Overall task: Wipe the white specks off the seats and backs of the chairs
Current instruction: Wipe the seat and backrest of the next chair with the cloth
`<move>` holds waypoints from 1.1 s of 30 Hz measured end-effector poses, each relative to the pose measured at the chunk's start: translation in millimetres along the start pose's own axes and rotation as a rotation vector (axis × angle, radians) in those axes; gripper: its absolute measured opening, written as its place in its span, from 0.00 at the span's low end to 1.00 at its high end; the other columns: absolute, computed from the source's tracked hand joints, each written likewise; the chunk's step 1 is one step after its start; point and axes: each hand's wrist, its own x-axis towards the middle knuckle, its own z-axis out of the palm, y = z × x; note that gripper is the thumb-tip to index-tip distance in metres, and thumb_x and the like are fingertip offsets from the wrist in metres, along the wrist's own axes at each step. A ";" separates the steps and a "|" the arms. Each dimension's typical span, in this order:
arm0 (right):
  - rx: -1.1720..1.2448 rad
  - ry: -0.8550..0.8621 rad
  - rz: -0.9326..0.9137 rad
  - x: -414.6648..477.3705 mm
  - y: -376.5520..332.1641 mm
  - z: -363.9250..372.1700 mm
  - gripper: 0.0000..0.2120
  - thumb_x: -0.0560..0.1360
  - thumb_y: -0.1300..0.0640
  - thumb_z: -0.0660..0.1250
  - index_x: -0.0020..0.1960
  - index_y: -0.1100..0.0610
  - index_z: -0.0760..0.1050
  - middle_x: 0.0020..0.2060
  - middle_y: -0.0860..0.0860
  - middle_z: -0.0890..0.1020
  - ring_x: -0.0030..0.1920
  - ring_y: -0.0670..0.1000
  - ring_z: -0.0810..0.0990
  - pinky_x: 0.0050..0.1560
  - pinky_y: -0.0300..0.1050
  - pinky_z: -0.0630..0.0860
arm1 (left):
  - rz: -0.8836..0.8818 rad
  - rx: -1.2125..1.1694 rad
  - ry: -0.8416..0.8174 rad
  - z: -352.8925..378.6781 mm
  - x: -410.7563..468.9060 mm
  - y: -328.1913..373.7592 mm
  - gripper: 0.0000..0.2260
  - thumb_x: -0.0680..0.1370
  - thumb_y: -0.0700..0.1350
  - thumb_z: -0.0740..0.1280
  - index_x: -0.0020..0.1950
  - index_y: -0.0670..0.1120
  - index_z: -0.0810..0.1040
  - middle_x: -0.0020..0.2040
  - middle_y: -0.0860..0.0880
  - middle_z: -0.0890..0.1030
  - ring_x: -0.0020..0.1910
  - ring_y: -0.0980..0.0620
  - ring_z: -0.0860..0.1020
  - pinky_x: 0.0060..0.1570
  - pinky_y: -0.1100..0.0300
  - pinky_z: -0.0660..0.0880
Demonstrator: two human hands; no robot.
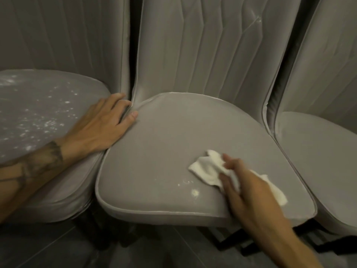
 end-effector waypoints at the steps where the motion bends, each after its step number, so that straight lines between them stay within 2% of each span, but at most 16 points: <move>1: 0.030 -0.053 -0.079 3.5 -15.6 10.9 0.07 0.81 0.50 0.61 0.59 0.42 0.69 0.59 0.41 0.80 0.57 0.44 0.79 0.54 0.35 0.68 | 0.000 0.000 0.001 0.5 -0.2 -0.4 0.31 0.81 0.67 0.47 0.71 0.48 0.71 0.76 0.43 0.67 0.70 0.35 0.72 0.71 0.40 0.68; 3: 0.079 -0.184 -0.227 12.6 -40.0 25.9 0.08 0.82 0.49 0.61 0.60 0.42 0.68 0.61 0.40 0.78 0.58 0.41 0.76 0.58 0.31 0.68 | -0.006 -0.005 0.000 0.6 -0.6 0.0 0.30 0.82 0.67 0.47 0.71 0.48 0.72 0.76 0.43 0.67 0.69 0.35 0.72 0.71 0.39 0.68; 5: 0.096 -0.268 -0.297 20.2 -41.7 25.6 0.07 0.83 0.46 0.59 0.61 0.42 0.66 0.63 0.40 0.77 0.59 0.40 0.76 0.59 0.31 0.69 | -0.009 -0.001 0.000 -0.2 -0.3 0.7 0.30 0.82 0.66 0.48 0.70 0.48 0.72 0.76 0.43 0.68 0.69 0.35 0.72 0.70 0.40 0.69; 8: 0.017 -0.241 -0.239 24.1 -9.0 3.0 0.08 0.83 0.45 0.58 0.61 0.39 0.65 0.65 0.38 0.77 0.62 0.41 0.77 0.59 0.28 0.68 | -0.007 -0.002 -0.001 -1.8 -0.9 2.5 0.29 0.82 0.65 0.48 0.71 0.47 0.72 0.76 0.43 0.68 0.69 0.35 0.72 0.71 0.41 0.68; 10: -0.031 -0.192 -0.130 27.8 8.2 -11.2 0.06 0.82 0.45 0.59 0.57 0.39 0.65 0.67 0.36 0.76 0.63 0.42 0.77 0.55 0.26 0.66 | -0.011 -0.009 0.004 -2.5 -1.5 2.9 0.29 0.82 0.65 0.49 0.71 0.47 0.72 0.76 0.43 0.67 0.70 0.36 0.71 0.71 0.41 0.68; 12: -0.030 -0.164 -0.106 33.1 5.6 -6.4 0.06 0.82 0.48 0.61 0.58 0.42 0.68 0.67 0.38 0.77 0.62 0.45 0.78 0.54 0.32 0.68 | -0.004 -0.004 0.013 -1.6 -1.7 2.5 0.27 0.84 0.64 0.50 0.71 0.47 0.72 0.76 0.43 0.67 0.69 0.35 0.72 0.70 0.41 0.68; 15: 0.059 -0.234 -0.299 36.9 -37.8 26.8 0.11 0.83 0.51 0.62 0.64 0.50 0.70 0.65 0.45 0.79 0.62 0.48 0.78 0.61 0.40 0.71 | 0.014 -0.008 0.025 -1.9 -1.1 2.4 0.23 0.86 0.60 0.54 0.70 0.46 0.73 0.75 0.42 0.68 0.69 0.35 0.72 0.70 0.42 0.68; 17: 0.140 -0.374 -0.475 33.0 -67.2 42.6 0.12 0.83 0.52 0.62 0.66 0.51 0.70 0.65 0.47 0.78 0.63 0.48 0.77 0.64 0.39 0.70 | 0.010 -0.028 0.016 -3.8 -1.5 2.4 0.23 0.85 0.60 0.54 0.70 0.45 0.72 0.75 0.42 0.67 0.71 0.36 0.71 0.72 0.42 0.67; 19: 0.160 -0.468 -0.564 34.8 -69.3 41.3 0.13 0.83 0.53 0.61 0.67 0.52 0.69 0.66 0.48 0.77 0.64 0.48 0.76 0.65 0.39 0.69 | 0.009 -0.058 -0.001 -8.2 -1.5 2.4 0.27 0.84 0.61 0.52 0.71 0.44 0.72 0.76 0.42 0.67 0.72 0.37 0.70 0.74 0.43 0.66; 22: 0.113 -0.424 -0.472 54.2 -45.9 28.2 0.11 0.83 0.52 0.61 0.65 0.52 0.70 0.69 0.46 0.76 0.66 0.47 0.76 0.66 0.41 0.70 | 0.033 -0.065 -0.025 -15.4 -0.6 -0.4 0.30 0.82 0.63 0.50 0.72 0.42 0.72 0.76 0.41 0.66 0.72 0.37 0.71 0.73 0.43 0.67; 24: 0.081 -0.392 -0.369 79.0 -43.3 28.3 0.10 0.83 0.51 0.60 0.61 0.54 0.70 0.69 0.46 0.76 0.66 0.49 0.77 0.64 0.44 0.72 | 0.057 -0.024 -0.048 -18.0 -1.1 -4.8 0.28 0.84 0.61 0.51 0.72 0.42 0.71 0.76 0.42 0.66 0.71 0.37 0.72 0.71 0.41 0.69; 27: 0.057 -0.399 -0.374 104.6 -68.7 53.8 0.11 0.83 0.52 0.61 0.61 0.57 0.71 0.66 0.51 0.79 0.64 0.54 0.78 0.63 0.51 0.73 | 0.056 -0.024 -0.035 -16.8 -3.0 -7.5 0.22 0.86 0.56 0.54 0.71 0.42 0.71 0.75 0.42 0.67 0.70 0.38 0.73 0.70 0.39 0.70; 30: 0.158 -0.453 -0.555 82.9 -93.4 71.1 0.12 0.83 0.53 0.62 0.64 0.56 0.72 0.62 0.52 0.80 0.60 0.53 0.79 0.61 0.47 0.73 | 0.047 -0.034 -0.003 -14.4 -3.3 -8.6 0.20 0.86 0.52 0.56 0.71 0.41 0.72 0.73 0.41 0.69 0.69 0.37 0.73 0.69 0.40 0.70; 33: 0.234 -0.543 -0.715 60.3 -91.7 63.5 0.10 0.84 0.52 0.61 0.64 0.50 0.70 0.62 0.48 0.79 0.61 0.46 0.79 0.61 0.40 0.73 | 0.045 -0.026 -0.008 -13.3 -3.6 -8.5 0.19 0.87 0.49 0.57 0.71 0.39 0.73 0.72 0.40 0.70 0.68 0.37 0.74 0.69 0.41 0.69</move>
